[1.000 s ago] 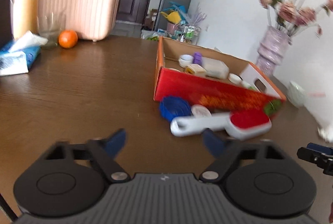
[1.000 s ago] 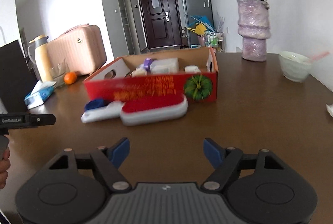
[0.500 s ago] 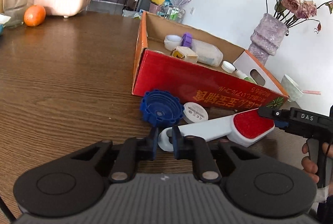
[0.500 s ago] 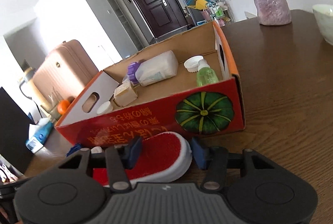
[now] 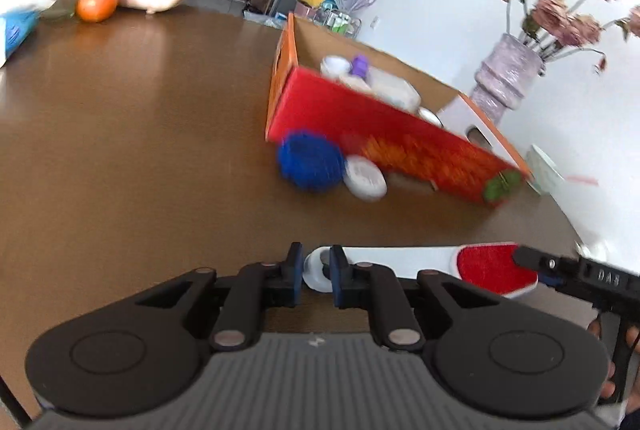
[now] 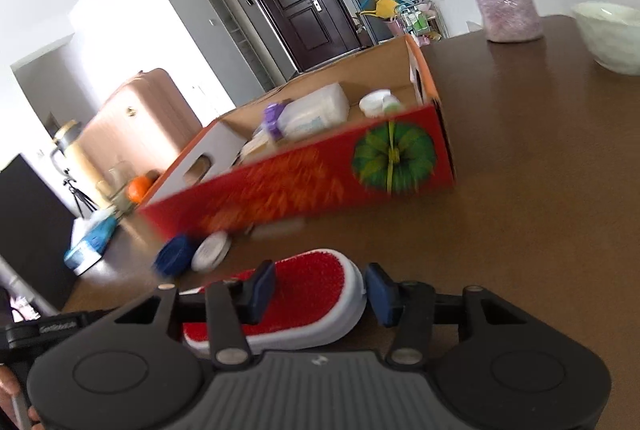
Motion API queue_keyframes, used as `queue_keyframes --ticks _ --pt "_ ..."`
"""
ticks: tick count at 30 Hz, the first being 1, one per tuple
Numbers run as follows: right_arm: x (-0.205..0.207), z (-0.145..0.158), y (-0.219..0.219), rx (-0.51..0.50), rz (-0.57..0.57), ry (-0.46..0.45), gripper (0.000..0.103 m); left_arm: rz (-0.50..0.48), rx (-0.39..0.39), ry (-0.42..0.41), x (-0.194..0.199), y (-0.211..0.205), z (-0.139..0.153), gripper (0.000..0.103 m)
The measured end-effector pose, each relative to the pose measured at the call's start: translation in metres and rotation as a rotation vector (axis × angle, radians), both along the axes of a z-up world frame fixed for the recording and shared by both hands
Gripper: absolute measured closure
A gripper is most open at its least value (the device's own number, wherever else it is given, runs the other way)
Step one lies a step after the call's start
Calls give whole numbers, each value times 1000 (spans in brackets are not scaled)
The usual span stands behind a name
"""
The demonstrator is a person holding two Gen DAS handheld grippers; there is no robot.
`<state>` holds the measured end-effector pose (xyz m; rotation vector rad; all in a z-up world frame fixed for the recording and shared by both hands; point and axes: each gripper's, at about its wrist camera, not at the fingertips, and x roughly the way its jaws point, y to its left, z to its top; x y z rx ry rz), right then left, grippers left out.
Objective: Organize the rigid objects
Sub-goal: 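Lift the white lint roller with both tools toward the box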
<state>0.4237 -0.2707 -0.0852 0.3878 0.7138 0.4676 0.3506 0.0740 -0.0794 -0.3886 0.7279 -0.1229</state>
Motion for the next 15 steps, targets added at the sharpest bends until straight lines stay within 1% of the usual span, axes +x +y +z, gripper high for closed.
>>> queue_keyframes --ticks 2,5,8,11,15 --pt "-38 -2 -6 -8 -9 -2 54 -14 -23 0 -30 -4 -1 89" --pt "-94 -4 -16 5 -30 -5 54 -27 -2 -18 -71 -12 3 89" --pt "-141 -4 -23 5 -25 -13 54 -28 5 -22 -97 -18 9 89" --pt "-175 -2 -26 5 -23 -29 54 -3 1 -53 -118 -23 16 89" --pt "-204 -1 -32 27 -41 -50 54 10 16 -92 -138 -29 26 89"
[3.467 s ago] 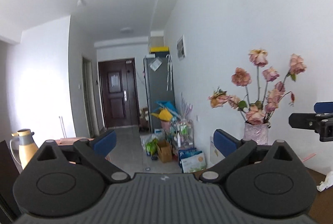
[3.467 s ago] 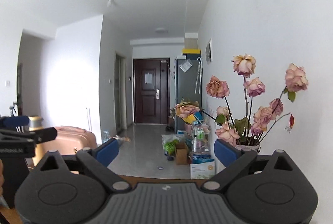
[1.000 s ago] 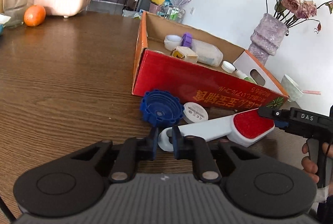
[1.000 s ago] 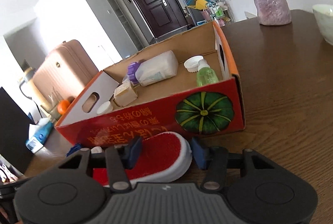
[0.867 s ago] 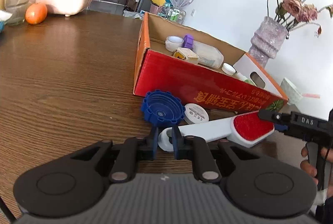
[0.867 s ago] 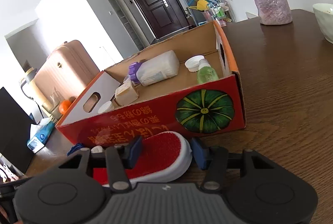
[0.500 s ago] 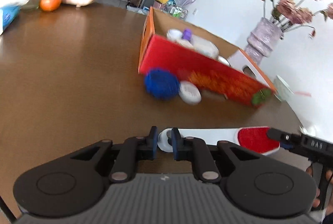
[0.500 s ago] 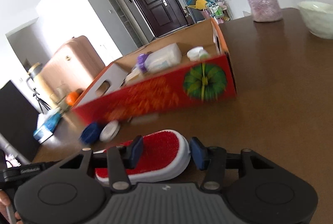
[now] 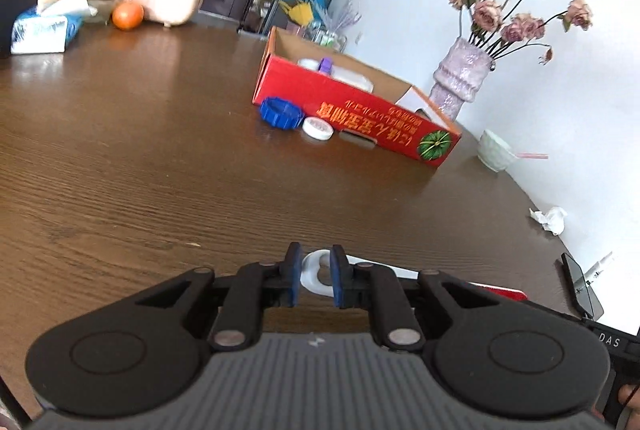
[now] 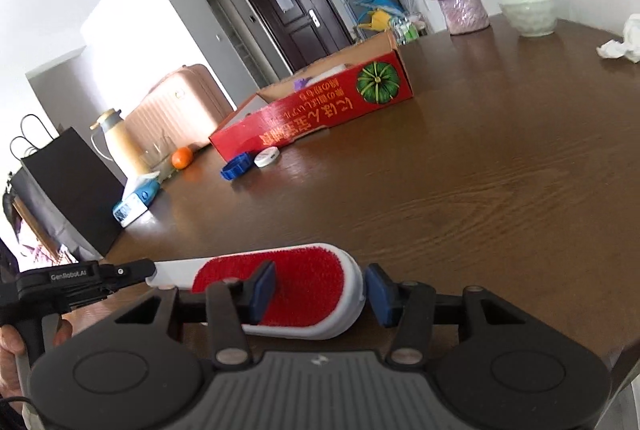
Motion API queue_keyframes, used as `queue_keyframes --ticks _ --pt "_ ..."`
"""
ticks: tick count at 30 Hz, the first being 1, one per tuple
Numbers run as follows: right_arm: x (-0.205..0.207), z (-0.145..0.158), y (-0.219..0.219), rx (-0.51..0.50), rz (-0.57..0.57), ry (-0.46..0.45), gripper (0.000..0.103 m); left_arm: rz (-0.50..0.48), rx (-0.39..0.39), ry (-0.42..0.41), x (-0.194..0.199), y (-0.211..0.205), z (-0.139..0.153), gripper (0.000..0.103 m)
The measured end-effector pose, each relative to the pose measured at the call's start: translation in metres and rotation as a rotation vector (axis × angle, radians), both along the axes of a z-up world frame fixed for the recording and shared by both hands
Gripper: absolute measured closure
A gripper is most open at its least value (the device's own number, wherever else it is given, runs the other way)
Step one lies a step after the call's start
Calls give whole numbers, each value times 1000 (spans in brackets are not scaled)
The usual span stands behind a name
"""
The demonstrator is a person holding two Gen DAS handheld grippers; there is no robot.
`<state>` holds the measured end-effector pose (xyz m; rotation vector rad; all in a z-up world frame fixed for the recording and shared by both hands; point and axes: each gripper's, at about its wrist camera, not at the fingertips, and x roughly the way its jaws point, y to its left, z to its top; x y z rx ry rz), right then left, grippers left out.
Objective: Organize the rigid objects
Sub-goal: 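Lift the white lint roller with both tools toward the box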
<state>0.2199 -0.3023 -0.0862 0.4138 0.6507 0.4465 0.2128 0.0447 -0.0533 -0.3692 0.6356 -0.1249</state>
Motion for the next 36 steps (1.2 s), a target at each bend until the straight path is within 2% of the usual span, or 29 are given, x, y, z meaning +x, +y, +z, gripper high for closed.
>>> queue_keyframes --ticks 6,13,16,20,24,29,32,34,36 --pt "-24 16 -6 8 3 -66 54 -7 -4 -65 -22 -1 19 88" --pt "-29 43 -7 9 -11 -149 54 -24 -10 -158 -18 -5 50 88" --pt "-28 70 -9 3 -29 -215 54 -39 -40 -230 -11 -5 79 88" --pt "-16 120 -11 -10 -55 -323 54 -53 -29 -340 9 -9 125 86" --pt "16 166 -6 -35 -47 -399 54 -55 -11 -401 42 -11 160 85" --pt "75 207 -1 -59 -47 -443 54 -62 8 -407 109 -10 189 85" --pt "126 221 3 -61 -35 -421 54 -58 1 -374 158 -4 194 85" --pt "164 224 3 -47 -26 -375 54 -64 -10 -350 192 2 191 83" --pt "203 218 4 -29 -15 -316 54 -77 -71 -293 227 12 177 83"
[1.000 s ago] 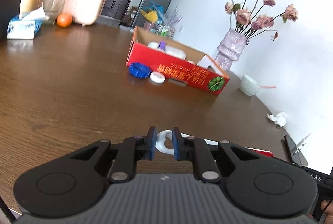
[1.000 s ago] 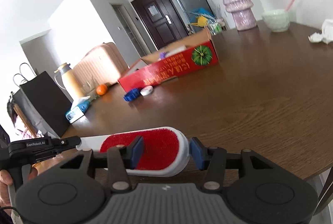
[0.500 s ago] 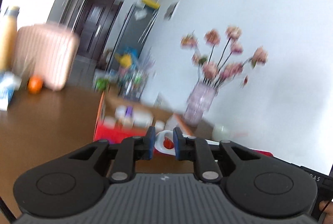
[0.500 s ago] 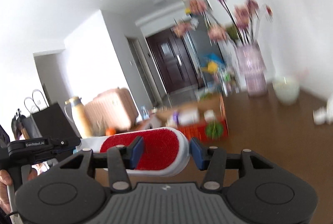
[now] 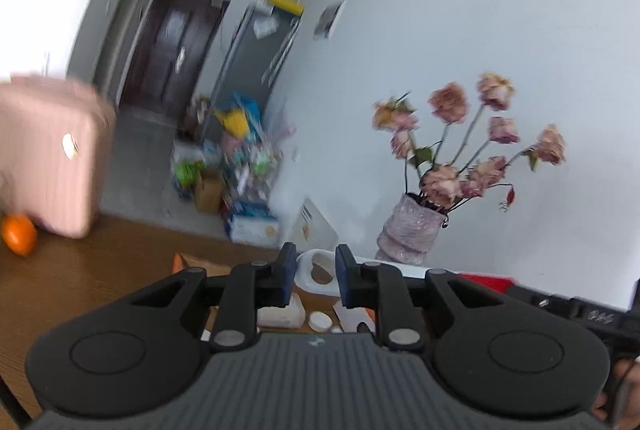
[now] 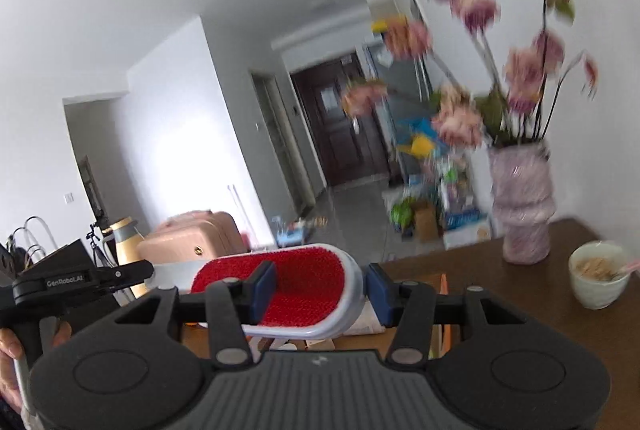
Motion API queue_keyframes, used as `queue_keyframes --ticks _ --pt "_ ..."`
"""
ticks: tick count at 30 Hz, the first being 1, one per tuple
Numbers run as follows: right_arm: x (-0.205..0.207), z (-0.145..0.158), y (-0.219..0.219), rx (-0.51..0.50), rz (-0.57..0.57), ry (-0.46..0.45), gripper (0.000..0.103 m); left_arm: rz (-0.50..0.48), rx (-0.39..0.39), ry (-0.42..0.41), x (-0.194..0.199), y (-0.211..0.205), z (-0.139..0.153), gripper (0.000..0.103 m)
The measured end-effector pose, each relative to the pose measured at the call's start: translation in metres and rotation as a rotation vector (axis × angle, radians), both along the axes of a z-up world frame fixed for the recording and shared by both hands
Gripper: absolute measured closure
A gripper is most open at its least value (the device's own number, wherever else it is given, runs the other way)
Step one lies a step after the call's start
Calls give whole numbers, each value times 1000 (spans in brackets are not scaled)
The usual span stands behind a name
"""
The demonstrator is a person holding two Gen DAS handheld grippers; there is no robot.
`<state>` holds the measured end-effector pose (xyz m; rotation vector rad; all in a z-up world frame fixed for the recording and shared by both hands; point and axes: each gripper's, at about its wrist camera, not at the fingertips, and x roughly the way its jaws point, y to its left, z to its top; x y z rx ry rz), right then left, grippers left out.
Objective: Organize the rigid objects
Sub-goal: 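Lower the lint roller into the box and open both tools, then lift both open tools out of the box and return toward the table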
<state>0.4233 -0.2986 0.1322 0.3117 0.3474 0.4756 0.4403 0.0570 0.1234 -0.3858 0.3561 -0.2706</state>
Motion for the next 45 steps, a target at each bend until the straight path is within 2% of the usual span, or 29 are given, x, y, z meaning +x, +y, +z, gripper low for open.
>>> queue_keyframes --ticks 2,4,10,11,13,14,15,17,19,21,25,26,28,30,34,37,41,45 --pt "35 -13 2 9 -2 60 54 -5 -20 57 28 7 -21 83" --pt "65 -34 8 9 -1 118 54 14 -7 103 52 10 -43 83" --pt "135 -104 25 20 22 305 54 44 -28 248 109 27 -106 83" --pt "142 -114 27 17 23 327 54 27 -28 258 113 28 -116 85" --pt "155 -130 33 -10 28 359 66 -102 -95 292 125 28 -133 87" --pt "160 -136 37 -10 53 379 77 -121 -77 302 126 22 -139 87" --pt "165 -144 42 -2 77 408 82 -124 -19 287 126 13 -141 86" --pt "168 -150 55 -63 58 407 82 -129 76 260 123 0 -146 86" --pt "167 -152 68 -164 24 367 80 -139 90 272 123 -3 -152 81" --pt "166 -153 73 -203 13 347 79 -124 108 274 124 0 -154 70" --pt "173 -152 68 -227 6 352 76 -44 144 271 123 8 -149 55" --pt "173 -152 67 -230 2 353 76 -26 161 269 123 8 -146 53" --pt "170 -149 62 -233 -5 353 73 1 205 250 117 6 -137 41" --pt "166 -143 59 -235 -7 347 69 11 246 225 110 3 -126 35" --pt "148 -122 56 -255 -8 306 60 34 292 177 87 0 -100 28" --pt "125 -97 52 -261 -5 255 50 47 293 144 68 -2 -77 24" --pt "90 -63 46 -265 -12 183 39 65 308 77 32 -6 -46 16" --pt "48 -41 38 -257 -34 111 29 92 349 6 -11 -18 -29 11"
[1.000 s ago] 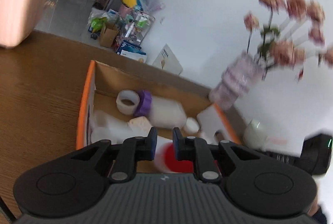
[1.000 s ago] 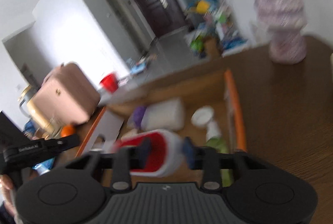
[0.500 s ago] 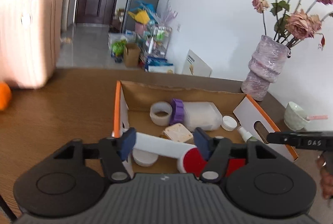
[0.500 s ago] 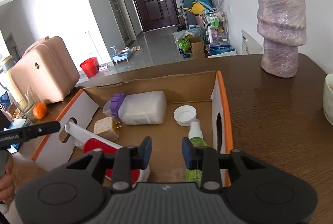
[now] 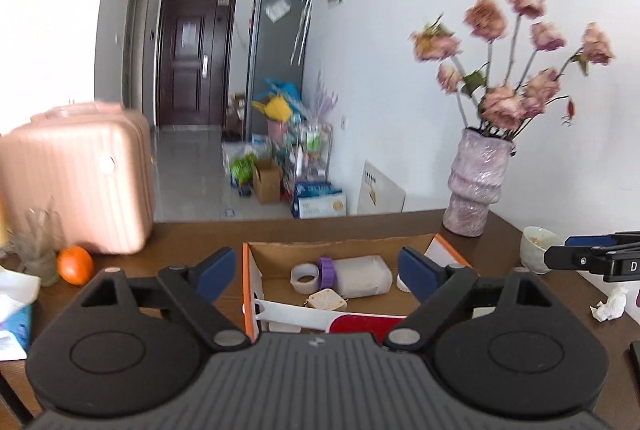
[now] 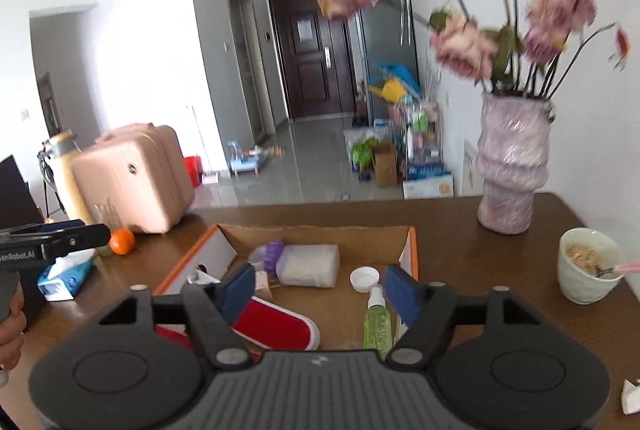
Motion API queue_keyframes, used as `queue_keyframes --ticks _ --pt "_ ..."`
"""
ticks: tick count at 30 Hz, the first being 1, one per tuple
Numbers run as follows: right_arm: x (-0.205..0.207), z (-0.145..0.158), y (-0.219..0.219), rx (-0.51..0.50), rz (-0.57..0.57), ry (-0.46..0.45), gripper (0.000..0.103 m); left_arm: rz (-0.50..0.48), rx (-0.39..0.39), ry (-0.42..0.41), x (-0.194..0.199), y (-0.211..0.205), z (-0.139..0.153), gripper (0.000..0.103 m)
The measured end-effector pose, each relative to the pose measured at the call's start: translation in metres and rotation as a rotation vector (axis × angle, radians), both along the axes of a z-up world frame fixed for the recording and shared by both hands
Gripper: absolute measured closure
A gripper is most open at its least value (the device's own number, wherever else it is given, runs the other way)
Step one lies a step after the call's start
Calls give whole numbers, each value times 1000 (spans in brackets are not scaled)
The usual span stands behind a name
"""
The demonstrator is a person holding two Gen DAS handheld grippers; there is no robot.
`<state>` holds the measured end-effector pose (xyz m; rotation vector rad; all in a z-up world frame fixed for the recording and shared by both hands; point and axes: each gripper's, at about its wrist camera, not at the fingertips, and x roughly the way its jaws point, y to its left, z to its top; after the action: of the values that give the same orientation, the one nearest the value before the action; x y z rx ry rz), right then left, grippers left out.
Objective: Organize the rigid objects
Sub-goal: 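Lift both open tools out of the box and return toward the table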
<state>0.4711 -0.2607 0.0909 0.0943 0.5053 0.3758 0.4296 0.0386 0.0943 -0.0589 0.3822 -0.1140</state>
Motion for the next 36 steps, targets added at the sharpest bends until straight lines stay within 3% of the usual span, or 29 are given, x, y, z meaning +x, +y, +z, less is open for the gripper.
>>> queue_keyframes --ticks 4,9,12,16,26,32,36 --pt "-44 7 -1 -6 -20 -84 17 28 64 -87 -47 -12 6 3" --pt "-107 1 -1 -28 -113 -309 0 94 115 -225 -107 -23 0 0" --pt "-142 -9 2 -38 -169 -425 0 116 154 -259 -136 -30 -13 0" --pt "-175 -25 4 -72 -186 -503 0 125 156 -248 -161 -33 -28 0" --pt "-235 -40 10 -81 -194 -472 0 141 92 -235 -219 -20 -42 0" --pt "-273 -63 16 -87 -186 -400 0 142 76 -151 -265 -15 -62 0" --pt "-300 -76 22 -115 -155 -291 0 126 75 -48 -296 -11 -72 0"
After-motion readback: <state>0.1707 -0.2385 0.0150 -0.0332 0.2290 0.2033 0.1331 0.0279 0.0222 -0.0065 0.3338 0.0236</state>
